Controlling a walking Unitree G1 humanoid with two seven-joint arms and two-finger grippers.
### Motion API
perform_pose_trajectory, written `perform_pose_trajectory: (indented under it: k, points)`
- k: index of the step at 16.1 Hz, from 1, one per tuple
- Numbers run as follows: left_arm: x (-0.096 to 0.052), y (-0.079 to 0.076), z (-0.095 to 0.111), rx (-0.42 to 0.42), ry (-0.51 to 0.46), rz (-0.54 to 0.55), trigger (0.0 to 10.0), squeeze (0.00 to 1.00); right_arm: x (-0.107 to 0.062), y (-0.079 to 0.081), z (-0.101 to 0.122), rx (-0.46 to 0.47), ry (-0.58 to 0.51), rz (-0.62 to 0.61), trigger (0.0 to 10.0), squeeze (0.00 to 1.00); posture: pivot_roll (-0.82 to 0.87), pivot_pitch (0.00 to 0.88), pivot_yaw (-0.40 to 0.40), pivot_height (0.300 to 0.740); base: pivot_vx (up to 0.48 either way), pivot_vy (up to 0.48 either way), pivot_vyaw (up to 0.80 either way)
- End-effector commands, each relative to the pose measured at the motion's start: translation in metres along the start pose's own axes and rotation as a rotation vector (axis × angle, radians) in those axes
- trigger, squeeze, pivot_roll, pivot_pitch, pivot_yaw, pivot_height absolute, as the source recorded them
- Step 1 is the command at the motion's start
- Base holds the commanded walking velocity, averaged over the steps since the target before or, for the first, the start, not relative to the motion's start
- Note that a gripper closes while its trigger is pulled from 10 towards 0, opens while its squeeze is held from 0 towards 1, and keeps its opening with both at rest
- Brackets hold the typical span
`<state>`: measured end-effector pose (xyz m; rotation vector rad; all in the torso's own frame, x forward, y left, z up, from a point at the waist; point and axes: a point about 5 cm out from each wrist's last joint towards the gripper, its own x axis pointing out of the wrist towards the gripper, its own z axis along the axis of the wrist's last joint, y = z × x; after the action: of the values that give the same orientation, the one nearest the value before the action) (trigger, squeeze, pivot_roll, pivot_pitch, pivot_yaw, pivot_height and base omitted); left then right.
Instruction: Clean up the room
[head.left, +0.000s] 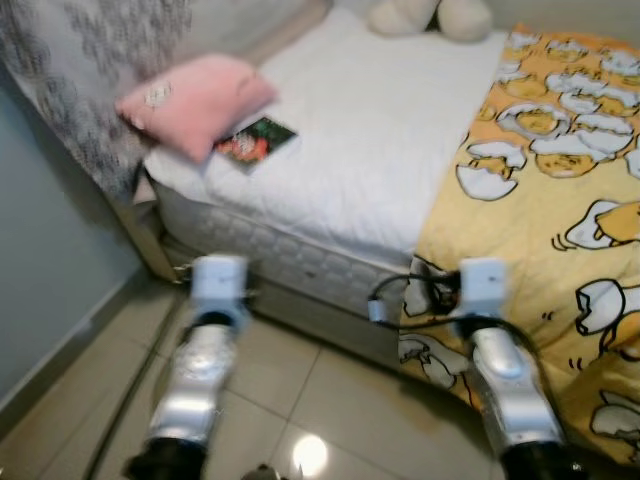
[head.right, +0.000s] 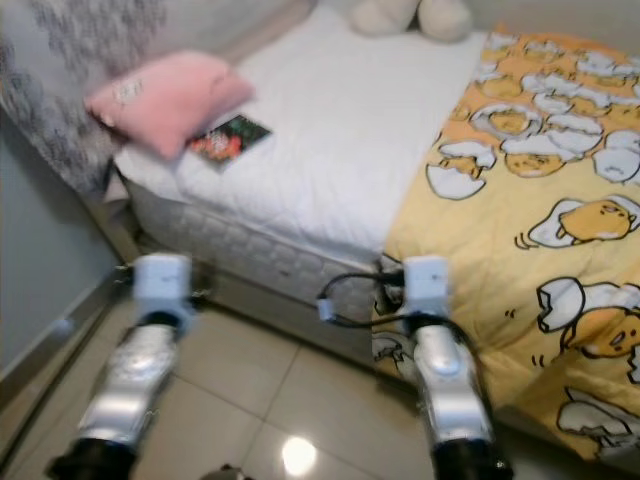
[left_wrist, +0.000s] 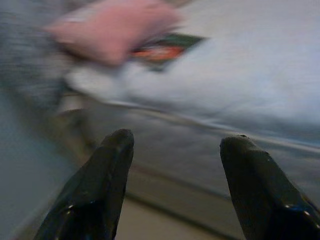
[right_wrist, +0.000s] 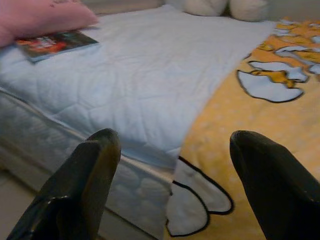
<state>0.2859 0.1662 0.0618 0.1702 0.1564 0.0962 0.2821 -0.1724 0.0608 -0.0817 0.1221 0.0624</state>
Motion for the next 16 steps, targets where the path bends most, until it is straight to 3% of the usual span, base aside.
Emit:
perform_pose_trajectory:
  k: [1, 4, 6, 8, 11, 14, 16]
  points:
    - [0.000, -0.002, 0.001, 0.024, 0.010, 0.029, 10.0, 0.00, -0.001, -0.009, -0.003, 0.008, 0.007, -0.024, 10.0, 0.00, -0.12, 0.000, 0.059, 0.723, 0.000, -0.465, 0.70]
    - [-0.005, -0.007, 0.022, -0.037, -0.102, -0.043, 10.0, 0.00, -0.005, -0.013, -0.002, 0.008, -0.009, -0.036, 10.0, 0.00, -0.12, 0.000, 0.072, 0.723, 0.000, -0.455, 0.69]
    - [-0.018, -0.011, 0.016, 0.048, -0.026, -0.115, 10.0, 0.00, -0.008, -0.015, -0.002, 0.003, -0.017, -0.036, 10.0, 0.00, -0.13, 0.000, 0.082, 0.723, 0.000, -0.431, 0.68]
    - [-0.029, -0.007, 0.010, 0.051, 0.094, -0.155, 10.0, 0.00, -0.012, -0.016, -0.005, 0.005, -0.006, -0.020, 10.0, 0.00, -0.13, 0.000, 0.083, 0.723, 0.000, -0.428, 0.68]
    - [-0.015, -0.014, 0.021, 0.060, 0.059, -0.131, 10.0, 0.00, -0.012, -0.007, -0.012, 0.016, 0.033, 0.042, 10.0, 0.02, -0.13, 0.000, 0.071, 0.723, 0.000, -0.143, 0.68]
    - [-0.024, -0.028, 0.021, 0.063, 0.065, -0.162, 10.0, 0.00, -0.014, -0.007, -0.016, 0.030, 0.054, 0.042, 10.0, 0.03, -0.14, 0.000, 0.068, 0.723, 0.000, 0.000, 0.67]
    - [-0.025, -0.027, 0.019, 0.056, 0.075, -0.150, 10.0, 0.00, -0.014, -0.010, -0.019, 0.113, 0.089, 0.020, 10.0, 0.07, -0.13, 0.000, 0.064, 0.723, 0.000, 0.000, 0.67]
